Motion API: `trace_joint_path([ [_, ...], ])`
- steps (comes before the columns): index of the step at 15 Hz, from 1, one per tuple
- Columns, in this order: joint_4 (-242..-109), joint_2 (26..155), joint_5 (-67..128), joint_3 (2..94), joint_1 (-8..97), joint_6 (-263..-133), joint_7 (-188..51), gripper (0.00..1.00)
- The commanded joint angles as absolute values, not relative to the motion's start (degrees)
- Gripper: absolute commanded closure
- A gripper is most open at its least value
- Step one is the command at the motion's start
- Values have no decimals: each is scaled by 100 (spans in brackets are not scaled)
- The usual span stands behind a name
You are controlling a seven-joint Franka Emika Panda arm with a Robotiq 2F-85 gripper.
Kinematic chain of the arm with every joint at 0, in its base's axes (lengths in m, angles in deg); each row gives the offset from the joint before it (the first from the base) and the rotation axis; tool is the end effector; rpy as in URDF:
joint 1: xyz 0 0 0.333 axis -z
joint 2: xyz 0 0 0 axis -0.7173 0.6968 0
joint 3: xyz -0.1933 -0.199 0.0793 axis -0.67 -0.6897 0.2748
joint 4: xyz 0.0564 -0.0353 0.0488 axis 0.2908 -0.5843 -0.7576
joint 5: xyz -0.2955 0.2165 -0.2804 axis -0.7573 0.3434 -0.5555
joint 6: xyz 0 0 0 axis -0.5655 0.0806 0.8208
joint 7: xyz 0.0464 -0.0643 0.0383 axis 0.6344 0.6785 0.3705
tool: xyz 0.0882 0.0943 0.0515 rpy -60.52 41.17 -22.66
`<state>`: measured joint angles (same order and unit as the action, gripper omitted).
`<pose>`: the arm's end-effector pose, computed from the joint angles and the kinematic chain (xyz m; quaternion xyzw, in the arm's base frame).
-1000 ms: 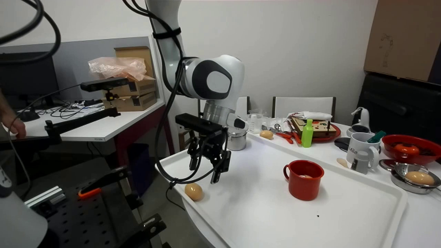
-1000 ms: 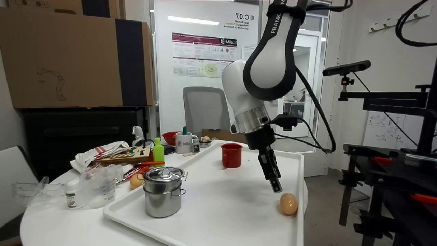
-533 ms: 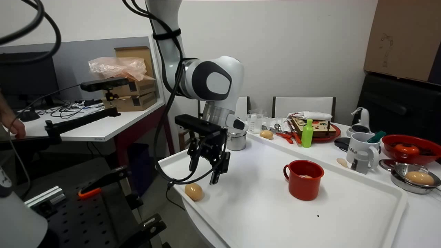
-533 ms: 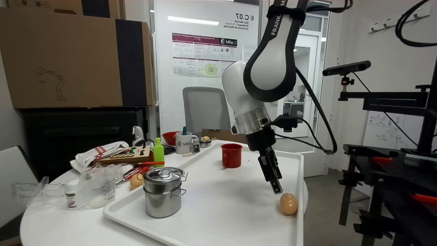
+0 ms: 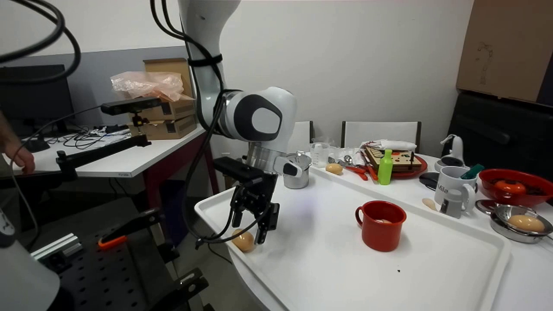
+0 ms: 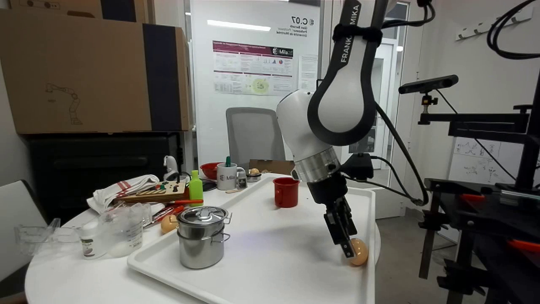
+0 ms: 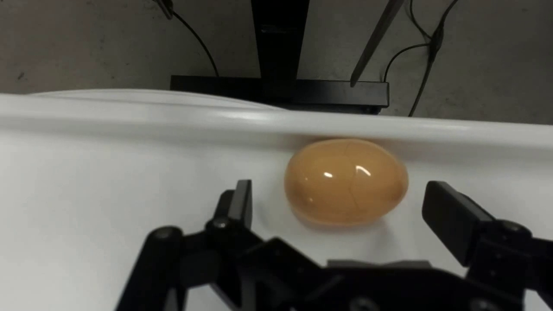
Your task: Put the egg in the mug
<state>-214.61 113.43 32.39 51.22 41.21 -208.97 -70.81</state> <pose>0.4219 0.0259 -0.0942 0.9763 0.0237 -0.2143 0.0196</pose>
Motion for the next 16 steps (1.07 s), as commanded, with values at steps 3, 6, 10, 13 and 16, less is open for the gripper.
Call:
trace_joint_path([
  [3,-21480,11667,2959,4827,3789,-21252,-6620,0],
  [6,-21492,11731,2862,4753,3657,-21516,-6535,0],
  [10,-21487,11740,2777,4707,3517,-21637,-6516,26],
  [13,-21490,11728,2768,4691,3460,-21680,-6509,48],
  [16,-21486,11704,2744,4670,3434,-21655,-6478,59],
])
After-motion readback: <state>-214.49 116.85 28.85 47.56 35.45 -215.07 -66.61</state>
